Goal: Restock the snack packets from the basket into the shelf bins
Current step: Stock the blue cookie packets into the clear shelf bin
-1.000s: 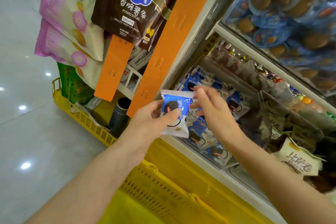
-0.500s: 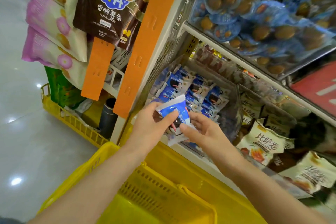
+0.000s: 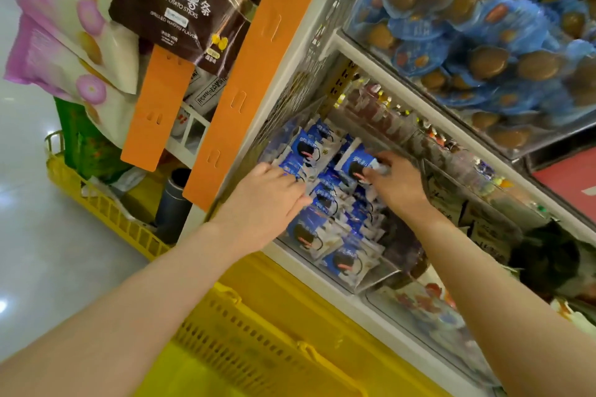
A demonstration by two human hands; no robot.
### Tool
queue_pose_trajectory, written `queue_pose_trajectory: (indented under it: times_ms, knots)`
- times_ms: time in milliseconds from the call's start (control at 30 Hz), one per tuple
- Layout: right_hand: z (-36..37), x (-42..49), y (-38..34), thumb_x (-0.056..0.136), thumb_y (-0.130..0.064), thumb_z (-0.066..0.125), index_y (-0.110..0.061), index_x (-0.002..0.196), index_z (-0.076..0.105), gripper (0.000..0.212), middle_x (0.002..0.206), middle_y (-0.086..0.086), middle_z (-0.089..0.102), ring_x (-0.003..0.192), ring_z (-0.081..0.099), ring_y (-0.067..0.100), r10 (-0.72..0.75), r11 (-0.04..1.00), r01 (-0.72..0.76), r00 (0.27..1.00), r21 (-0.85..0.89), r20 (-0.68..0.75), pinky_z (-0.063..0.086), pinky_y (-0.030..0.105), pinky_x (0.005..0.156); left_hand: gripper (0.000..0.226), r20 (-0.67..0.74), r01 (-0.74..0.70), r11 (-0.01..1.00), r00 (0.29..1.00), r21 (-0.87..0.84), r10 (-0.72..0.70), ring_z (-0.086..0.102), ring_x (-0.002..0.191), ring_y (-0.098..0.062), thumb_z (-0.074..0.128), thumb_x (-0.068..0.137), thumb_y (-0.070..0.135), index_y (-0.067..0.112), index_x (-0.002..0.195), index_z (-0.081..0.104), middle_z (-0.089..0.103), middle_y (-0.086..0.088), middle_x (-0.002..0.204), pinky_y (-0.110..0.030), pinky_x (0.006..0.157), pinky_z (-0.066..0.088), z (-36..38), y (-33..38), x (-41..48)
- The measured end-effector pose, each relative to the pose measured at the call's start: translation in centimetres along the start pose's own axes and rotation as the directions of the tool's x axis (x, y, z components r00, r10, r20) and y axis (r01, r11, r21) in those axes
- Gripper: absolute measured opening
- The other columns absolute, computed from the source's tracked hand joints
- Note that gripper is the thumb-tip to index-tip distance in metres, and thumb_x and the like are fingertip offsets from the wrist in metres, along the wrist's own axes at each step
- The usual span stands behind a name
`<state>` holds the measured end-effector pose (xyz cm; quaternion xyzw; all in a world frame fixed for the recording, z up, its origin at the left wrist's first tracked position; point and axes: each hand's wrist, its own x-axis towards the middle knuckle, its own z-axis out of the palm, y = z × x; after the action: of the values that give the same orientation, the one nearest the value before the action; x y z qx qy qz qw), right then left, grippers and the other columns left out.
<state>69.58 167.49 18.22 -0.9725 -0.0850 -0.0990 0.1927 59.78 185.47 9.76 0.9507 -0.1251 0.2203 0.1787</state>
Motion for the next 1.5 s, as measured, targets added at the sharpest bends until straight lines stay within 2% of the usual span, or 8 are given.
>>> queue_pose_trajectory:
  times_ms: [100,300,600,800,933,1133,1367,1500]
  knots:
    - [1.7,2.8,0.8,0.095,-0.022,0.053,-0.009,0.134,0.043,0.042,0.126,0.017,0.056,0.093,0.060,0.030,0.021,0.983,-0.009,0.998,-0.186,0.062,0.045,0.035,0.079,0.058,-0.027,-0.025,0.999,0.999,-0.031,0.024,0.055,0.101,-0.012,0.009,0.092,0.045,0.023,0.110,0.059,0.064,0.007,0.105,-0.027,0.098,0.026,0.6,-0.4,-0.1]
    - [3.8,5.3,1.9,0.092,-0.021,0.059,-0.011,0.132,0.043,0.045,0.138,0.013,0.045,0.122,0.045,0.029,0.083,0.996,-0.087,0.981,0.018,0.175,0.035,0.029,0.090,0.047,-0.112,-0.046,0.992,0.993,-0.115,0.033,0.057,0.091,-0.012,0.024,0.094,0.043,0.021,0.098,0.065,0.067,0.007,0.094,-0.028,0.094,0.028,1.2,-0.9,-0.2]
    - [4.4,4.7,1.4,0.093,-0.021,0.055,-0.011,0.130,0.048,0.039,0.130,0.015,0.050,0.112,0.053,0.032,-0.052,0.953,0.063,0.998,-0.295,0.047,0.045,0.045,0.094,0.042,-0.081,-0.025,0.994,0.997,-0.106,0.016,0.052,0.097,-0.012,0.026,0.095,0.042,0.022,0.102,0.062,0.064,0.008,0.100,-0.027,0.096,0.023,0.8,-0.8,-0.2]
    - [2.6,-2.6,-0.5,0.096,-0.034,0.045,-0.018,0.135,0.037,0.042,0.129,0.002,0.051,0.110,0.054,0.016,-0.257,0.966,0.253,0.959,-0.046,-0.123,0.048,0.033,0.086,0.033,0.004,0.027,0.999,1.000,0.025,-0.027,0.049,0.106,-0.016,0.029,0.100,0.037,0.021,0.112,0.055,0.061,0.006,0.111,-0.030,0.099,0.026,0.3,0.1,0.1]
    - [2.3,-10.3,0.1,0.096,-0.044,0.037,-0.027,0.140,0.029,0.048,0.133,-0.006,0.046,0.108,0.055,0.008,-0.336,0.934,0.334,0.942,-0.125,0.007,0.046,0.027,0.084,0.033,-0.007,0.057,0.997,0.998,0.053,-0.056,0.047,0.111,-0.019,0.028,0.101,0.031,0.019,0.119,0.052,0.057,0.002,0.117,-0.032,0.101,0.029,0.0,1.0,-0.4]
    - [2.5,-16.7,3.6,0.098,-0.038,0.034,-0.017,0.149,0.015,0.058,0.156,-0.001,0.018,0.144,0.010,0.009,-0.384,0.868,0.400,0.917,-0.296,0.112,-0.002,0.019,0.115,0.039,0.024,0.025,0.999,0.999,0.032,-0.026,0.033,0.131,-0.020,0.034,0.100,0.027,0.013,0.136,0.038,0.041,-0.005,0.139,-0.033,0.111,0.024,-0.4,3.0,-2.8]
    - [4.1,-24.1,8.7,0.090,-0.023,0.048,-0.010,0.109,0.057,0.025,0.098,0.004,0.059,0.094,0.054,0.019,-0.245,0.968,0.238,0.963,-0.073,-0.109,0.035,0.023,0.082,0.035,0.128,-0.143,0.989,0.982,0.047,0.136,0.054,0.100,-0.025,0.034,0.095,0.027,0.012,0.114,0.059,0.058,-0.005,0.106,-0.040,0.088,0.043,-0.3,5.5,-9.0]
    - [8.8,-28.7,13.5,0.096,-0.019,0.049,-0.003,0.124,0.051,0.033,0.120,0.015,0.056,0.111,0.052,0.035,0.042,0.996,-0.042,0.999,-0.073,0.000,0.034,0.031,0.095,0.035,0.327,-0.172,0.985,0.930,-0.009,0.165,0.054,0.097,-0.023,0.030,0.094,0.033,0.018,0.105,0.059,0.058,-0.001,0.101,-0.039,0.083,0.044,3.5,6.9,-12.9]
